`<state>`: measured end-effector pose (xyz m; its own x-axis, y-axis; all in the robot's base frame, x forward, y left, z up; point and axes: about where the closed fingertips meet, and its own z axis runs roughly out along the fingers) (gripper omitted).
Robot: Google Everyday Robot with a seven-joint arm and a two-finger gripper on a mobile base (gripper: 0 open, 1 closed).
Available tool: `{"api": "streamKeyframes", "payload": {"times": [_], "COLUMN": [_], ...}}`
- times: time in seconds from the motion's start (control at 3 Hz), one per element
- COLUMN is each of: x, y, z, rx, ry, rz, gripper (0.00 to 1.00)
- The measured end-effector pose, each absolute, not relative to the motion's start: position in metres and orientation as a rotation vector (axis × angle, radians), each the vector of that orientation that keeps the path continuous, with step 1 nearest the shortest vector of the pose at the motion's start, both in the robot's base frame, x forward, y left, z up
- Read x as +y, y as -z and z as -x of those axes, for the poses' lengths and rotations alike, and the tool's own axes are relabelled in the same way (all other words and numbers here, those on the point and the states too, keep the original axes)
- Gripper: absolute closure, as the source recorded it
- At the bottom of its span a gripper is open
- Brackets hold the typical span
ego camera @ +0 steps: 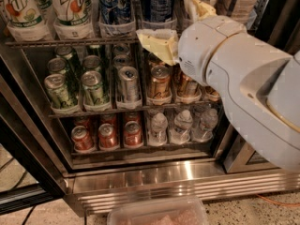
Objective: Pick pepsi can from top shelf of fridge
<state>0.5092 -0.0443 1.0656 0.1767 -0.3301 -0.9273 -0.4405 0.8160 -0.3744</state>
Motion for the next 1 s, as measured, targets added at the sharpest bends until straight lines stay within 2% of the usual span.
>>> {"api": "streamKeyframes", "payload": {"times": [0.33,0.67,1.0], "x": [-0.0443,-0.0442,-0.0345], "y": [-1.0653,-1.0653,-1.0695], "z": [-0.5094,-0.5094,-0.5094], "rx": [1.423,1.423,1.422], "ry": [-0.085,-0.085,-0.097], "rz": [0.668,0.668,0.661], "gripper": [0.28,0.31,0.21]}}
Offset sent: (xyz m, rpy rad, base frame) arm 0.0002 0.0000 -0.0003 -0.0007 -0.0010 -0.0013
